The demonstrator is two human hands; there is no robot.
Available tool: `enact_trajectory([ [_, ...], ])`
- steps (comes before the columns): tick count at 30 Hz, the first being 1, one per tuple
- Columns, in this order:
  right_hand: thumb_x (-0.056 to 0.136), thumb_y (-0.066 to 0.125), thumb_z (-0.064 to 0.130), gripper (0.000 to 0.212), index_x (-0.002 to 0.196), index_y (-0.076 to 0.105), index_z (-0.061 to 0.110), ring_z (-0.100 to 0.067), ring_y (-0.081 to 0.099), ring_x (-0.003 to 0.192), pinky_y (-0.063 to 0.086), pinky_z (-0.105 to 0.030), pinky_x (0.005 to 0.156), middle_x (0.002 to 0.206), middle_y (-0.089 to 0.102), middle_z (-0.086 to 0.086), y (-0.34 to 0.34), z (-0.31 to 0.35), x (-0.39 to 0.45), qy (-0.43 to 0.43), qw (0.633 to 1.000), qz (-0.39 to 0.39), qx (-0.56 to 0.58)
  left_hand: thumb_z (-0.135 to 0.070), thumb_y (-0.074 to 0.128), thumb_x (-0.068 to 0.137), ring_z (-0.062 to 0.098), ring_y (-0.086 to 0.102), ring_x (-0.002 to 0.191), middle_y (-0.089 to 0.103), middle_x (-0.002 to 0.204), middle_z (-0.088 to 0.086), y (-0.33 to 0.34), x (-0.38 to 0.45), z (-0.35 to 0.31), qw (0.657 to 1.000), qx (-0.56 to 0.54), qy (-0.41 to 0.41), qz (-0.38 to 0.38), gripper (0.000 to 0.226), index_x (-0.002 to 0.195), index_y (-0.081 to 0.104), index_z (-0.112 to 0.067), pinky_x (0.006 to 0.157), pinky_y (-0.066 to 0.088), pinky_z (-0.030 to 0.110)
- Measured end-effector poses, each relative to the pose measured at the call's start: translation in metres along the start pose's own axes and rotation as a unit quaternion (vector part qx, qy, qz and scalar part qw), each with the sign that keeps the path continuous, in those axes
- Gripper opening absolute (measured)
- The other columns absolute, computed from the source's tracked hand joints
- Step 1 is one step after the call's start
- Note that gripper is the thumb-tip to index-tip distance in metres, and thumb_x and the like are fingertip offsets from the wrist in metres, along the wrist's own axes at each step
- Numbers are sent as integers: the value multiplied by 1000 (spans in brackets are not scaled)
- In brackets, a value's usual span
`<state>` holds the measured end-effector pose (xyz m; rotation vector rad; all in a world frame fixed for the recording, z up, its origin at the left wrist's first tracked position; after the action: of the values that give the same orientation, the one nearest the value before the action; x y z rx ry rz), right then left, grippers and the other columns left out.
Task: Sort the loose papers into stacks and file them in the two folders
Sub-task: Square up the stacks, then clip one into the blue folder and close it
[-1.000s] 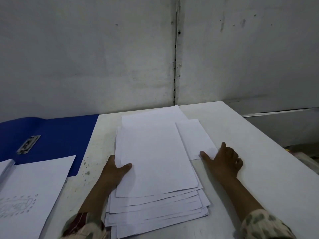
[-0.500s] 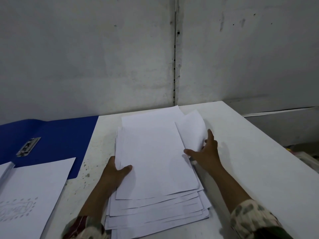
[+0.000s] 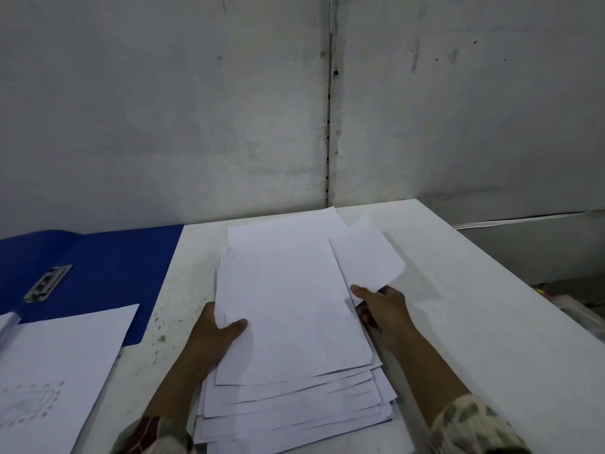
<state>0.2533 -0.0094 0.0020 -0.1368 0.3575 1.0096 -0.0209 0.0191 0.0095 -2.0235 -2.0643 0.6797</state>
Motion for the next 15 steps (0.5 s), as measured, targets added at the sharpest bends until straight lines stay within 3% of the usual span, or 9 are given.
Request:
enact_trajectory([
  [3, 90, 57, 16, 25, 69, 48, 5, -15, 48, 45, 41, -23, 47, 57, 54, -10, 5, 0, 1, -13, 996, 1, -92, -17, 63, 86, 29, 43, 123, 44, 138, 14, 0, 0, 0, 1000, 4, 0, 2, 60, 137, 33, -5, 97, 35, 32],
  [6, 93, 51, 18, 32, 64, 43, 6, -17, 45, 52, 37, -25, 51, 63, 47, -8, -1, 4, 4, -51, 991, -56, -111, -18, 61, 87, 30, 39, 128, 40, 141, 13, 1, -2, -1, 1000, 18, 1, 3, 62, 139, 30, -5, 104, 33, 36],
  [8, 95, 46, 17, 21, 83, 50, 1, -19, 52, 60, 42, -26, 51, 76, 52, -11, -5, 5, 3, -58, 994, -80, -45, -19, 60, 88, 30, 36, 131, 38, 144, 13, 0, -1, -1, 1000, 26, 7, 1, 63, 140, 28, -5, 108, 30, 37],
  [10, 97, 42, 15, 25, 114, 48, -2, -31, 61, 81, 55, -40, 69, 95, 54, -14, -10, 2, 6, -41, 993, -100, 44, -22, 59, 88, 31, 31, 135, 33, 148, 12, -2, 0, 1, 999, 47, 7, -2, 67, 143, 24, -6, 112, 25, 39],
  [11, 97, 40, 14, 31, 123, 44, -1, -34, 60, 90, 54, -47, 80, 102, 53, -13, -14, 1, 9, -35, 990, -111, 85, -24, 59, 88, 31, 29, 137, 31, 149, 12, -3, 1, 1, 998, 57, 4, -1, 68, 144, 23, -7, 113, 23, 41],
  [15, 96, 38, 14, 38, 132, 42, 2, -35, 56, 104, 51, -47, 88, 119, 53, -15, -35, 3, 10, -54, 972, -191, 123, -28, 57, 89, 32, 27, 138, 28, 151, 11, -4, 3, 6, 997, 78, -7, 7, 69, 144, 21, -9, 115, 22, 44],
])
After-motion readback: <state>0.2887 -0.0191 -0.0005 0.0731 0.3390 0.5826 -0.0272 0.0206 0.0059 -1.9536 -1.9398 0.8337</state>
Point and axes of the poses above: each hand's wrist, its own x-axis towards the middle knuckle, its own y-axis out of the palm, z = x × y, the point moved 4 cm from there along x, towards the middle knuckle
